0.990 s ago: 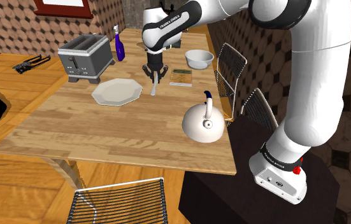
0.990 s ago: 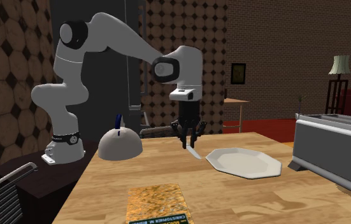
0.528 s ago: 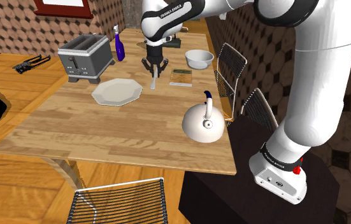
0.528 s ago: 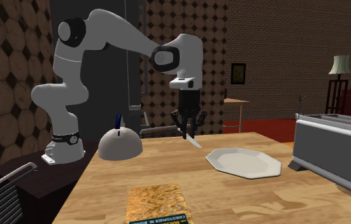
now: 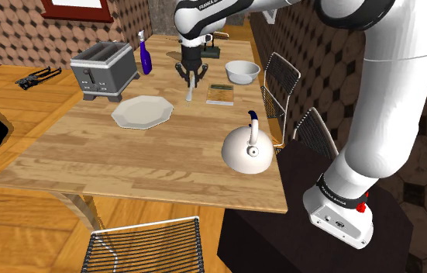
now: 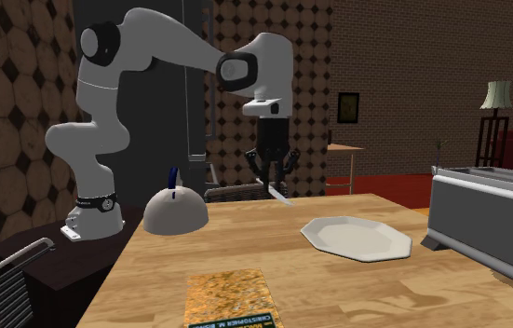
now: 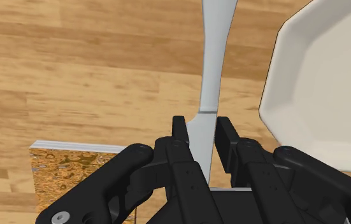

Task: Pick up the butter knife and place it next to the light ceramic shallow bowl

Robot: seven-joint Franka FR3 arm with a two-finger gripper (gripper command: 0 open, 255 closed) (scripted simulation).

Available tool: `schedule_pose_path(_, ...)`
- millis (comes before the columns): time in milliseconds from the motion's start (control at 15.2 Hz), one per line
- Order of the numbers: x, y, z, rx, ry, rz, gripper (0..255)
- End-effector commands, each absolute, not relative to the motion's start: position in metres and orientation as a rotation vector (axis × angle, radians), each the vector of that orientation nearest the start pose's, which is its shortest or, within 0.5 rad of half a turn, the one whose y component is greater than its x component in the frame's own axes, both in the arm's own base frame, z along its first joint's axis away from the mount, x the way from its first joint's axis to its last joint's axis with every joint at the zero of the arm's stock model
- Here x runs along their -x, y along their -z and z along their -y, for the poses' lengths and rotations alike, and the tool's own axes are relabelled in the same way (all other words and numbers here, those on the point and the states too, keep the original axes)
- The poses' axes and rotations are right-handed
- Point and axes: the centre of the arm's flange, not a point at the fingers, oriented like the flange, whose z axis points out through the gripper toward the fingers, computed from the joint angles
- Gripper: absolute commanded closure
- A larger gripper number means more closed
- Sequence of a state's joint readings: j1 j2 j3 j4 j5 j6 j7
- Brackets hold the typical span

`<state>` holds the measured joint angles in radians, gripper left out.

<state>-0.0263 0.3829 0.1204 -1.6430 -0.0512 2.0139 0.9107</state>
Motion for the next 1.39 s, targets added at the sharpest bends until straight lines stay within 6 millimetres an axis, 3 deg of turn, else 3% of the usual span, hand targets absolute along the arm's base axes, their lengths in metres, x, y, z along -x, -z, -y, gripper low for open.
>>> schedule_pose_path(0,-0.654,-0.396,-0.028,2.897,-0.012,-1.229,255)
schedule_pose_path(1320,-0.597,-0.397,0.229,2.897,-0.012,-1.229,255)
